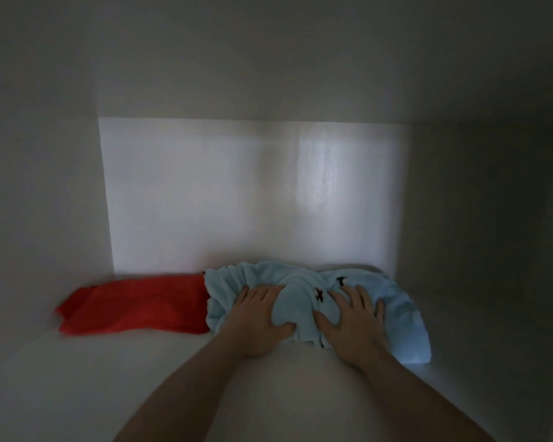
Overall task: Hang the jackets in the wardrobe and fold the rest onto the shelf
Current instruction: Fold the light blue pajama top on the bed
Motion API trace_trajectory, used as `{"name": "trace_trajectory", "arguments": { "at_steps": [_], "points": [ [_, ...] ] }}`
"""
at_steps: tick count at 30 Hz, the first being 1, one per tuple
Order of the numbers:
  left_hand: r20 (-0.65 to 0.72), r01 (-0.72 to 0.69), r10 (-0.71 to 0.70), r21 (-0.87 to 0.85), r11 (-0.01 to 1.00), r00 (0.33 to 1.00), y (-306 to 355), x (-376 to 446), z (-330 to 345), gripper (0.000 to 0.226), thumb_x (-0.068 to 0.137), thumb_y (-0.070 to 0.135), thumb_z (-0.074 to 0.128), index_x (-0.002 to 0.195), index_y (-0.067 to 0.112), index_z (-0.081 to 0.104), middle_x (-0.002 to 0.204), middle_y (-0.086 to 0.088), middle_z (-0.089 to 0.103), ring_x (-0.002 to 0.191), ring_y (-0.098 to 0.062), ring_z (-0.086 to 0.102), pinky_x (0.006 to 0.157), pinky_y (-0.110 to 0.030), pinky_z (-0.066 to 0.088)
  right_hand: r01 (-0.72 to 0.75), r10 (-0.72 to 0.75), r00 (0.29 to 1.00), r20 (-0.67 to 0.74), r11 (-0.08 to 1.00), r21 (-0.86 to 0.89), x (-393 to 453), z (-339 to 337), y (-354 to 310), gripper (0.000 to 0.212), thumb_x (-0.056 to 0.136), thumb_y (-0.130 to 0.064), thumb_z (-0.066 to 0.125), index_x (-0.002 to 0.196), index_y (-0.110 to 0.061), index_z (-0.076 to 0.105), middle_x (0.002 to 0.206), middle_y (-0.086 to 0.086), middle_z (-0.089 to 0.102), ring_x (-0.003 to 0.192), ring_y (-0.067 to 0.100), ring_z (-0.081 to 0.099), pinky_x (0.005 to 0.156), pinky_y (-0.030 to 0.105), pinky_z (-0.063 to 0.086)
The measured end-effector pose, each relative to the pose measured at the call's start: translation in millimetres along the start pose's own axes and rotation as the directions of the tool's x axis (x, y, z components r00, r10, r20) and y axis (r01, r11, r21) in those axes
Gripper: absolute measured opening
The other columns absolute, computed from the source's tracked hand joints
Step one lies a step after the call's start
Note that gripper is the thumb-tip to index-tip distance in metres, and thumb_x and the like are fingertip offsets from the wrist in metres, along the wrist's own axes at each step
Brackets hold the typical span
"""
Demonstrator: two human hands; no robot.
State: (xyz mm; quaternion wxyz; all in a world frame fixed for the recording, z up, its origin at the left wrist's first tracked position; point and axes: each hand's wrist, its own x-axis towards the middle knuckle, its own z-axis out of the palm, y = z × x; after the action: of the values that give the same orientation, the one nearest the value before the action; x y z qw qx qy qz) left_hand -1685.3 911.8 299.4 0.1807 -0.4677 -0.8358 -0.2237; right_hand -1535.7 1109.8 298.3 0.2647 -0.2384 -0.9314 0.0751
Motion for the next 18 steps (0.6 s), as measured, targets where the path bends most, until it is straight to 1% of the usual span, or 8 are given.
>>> {"name": "trace_trajectory", "arguments": {
  "at_steps": [4,7,10,12,14,16,18],
  "points": [
    [0.039,0.013,-0.014,0.016,1.000,0.999,1,5,-1,0.091,0.079,0.081,0.047,0.155,0.034,0.033,0.154,0.011,0.043,0.144,-0.014,0.037,0.123,-0.046,0.019,0.012,-0.012,0.999,-0.035,1.000,0.000,3,7,3,0.087,0.080,-0.091,0.013,0.152,-0.046,0.034,0.166,-0.008,0.023,0.157,0.020,0.007,0.126,0.059,-0.004],
    [0.057,0.031,-0.031,-0.011,0.999,0.998,8,4,-11,0.090,0.082,0.072,0.062,0.157,0.033,0.030,0.157,0.011,0.039,0.147,-0.014,0.032,0.124,-0.043,0.016,0.007,-0.007,1.000,-0.009,0.999,-0.031,4,7,4,0.091,0.079,-0.091,0.010,0.154,-0.045,0.031,0.166,-0.009,0.021,0.158,0.020,0.005,0.126,0.057,-0.005],
    [0.031,-0.026,0.028,-0.053,0.998,0.999,4,-21,-21,0.095,0.085,0.066,0.064,0.162,0.032,0.019,0.167,0.013,0.020,0.155,-0.011,0.014,0.128,-0.041,0.005,0.001,-0.002,1.000,-0.007,0.999,-0.038,5,6,4,0.092,0.079,-0.091,0.009,0.155,-0.044,0.031,0.167,-0.009,0.021,0.158,0.020,0.004,0.125,0.057,-0.006],
    [0.032,-0.060,0.062,-0.043,0.997,0.998,-10,-50,-24,0.094,0.086,0.065,0.057,0.162,0.040,0.007,0.169,0.019,0.001,0.157,-0.005,-0.005,0.128,-0.039,-0.008,0.001,-0.001,1.000,-0.005,0.999,-0.038,5,7,4,0.092,0.079,-0.091,0.009,0.155,-0.044,0.031,0.168,-0.008,0.021,0.158,0.020,0.004,0.125,0.057,-0.005],
    [0.073,-0.030,0.029,0.013,0.999,0.997,-25,-74,-29,0.091,0.087,0.069,0.050,0.157,0.050,-0.005,0.166,0.026,-0.014,0.153,0.002,-0.021,0.126,-0.039,-0.017,-0.003,0.003,1.000,0.001,0.999,-0.041,6,8,4,0.091,0.081,-0.090,0.010,0.156,-0.043,0.030,0.168,-0.007,0.020,0.158,0.020,0.004,0.126,0.057,-0.004],
    [0.107,0.008,-0.012,0.036,0.999,0.994,-32,-81,-33,0.089,0.089,0.068,0.050,0.155,0.052,-0.008,0.165,0.026,-0.019,0.152,0.001,-0.024,0.125,-0.039,-0.017,-0.007,0.008,1.000,0.014,0.998,-0.067,6,6,3,0.088,0.084,-0.088,0.012,0.157,-0.042,0.027,0.169,-0.007,0.019,0.159,0.019,0.003,0.127,0.057,-0.003],
    [0.131,0.024,-0.026,0.014,1.000,0.991,-30,-79,-35,0.089,0.092,0.065,0.053,0.157,0.049,-0.006,0.166,0.023,-0.020,0.153,-0.004,-0.023,0.127,-0.038,-0.013,-0.009,0.012,1.000,0.025,0.994,-0.106,5,5,0,0.083,0.088,-0.085,0.016,0.159,-0.041,0.024,0.170,-0.008,0.016,0.159,0.019,0.002,0.127,0.057,-0.002]
  ]
}}
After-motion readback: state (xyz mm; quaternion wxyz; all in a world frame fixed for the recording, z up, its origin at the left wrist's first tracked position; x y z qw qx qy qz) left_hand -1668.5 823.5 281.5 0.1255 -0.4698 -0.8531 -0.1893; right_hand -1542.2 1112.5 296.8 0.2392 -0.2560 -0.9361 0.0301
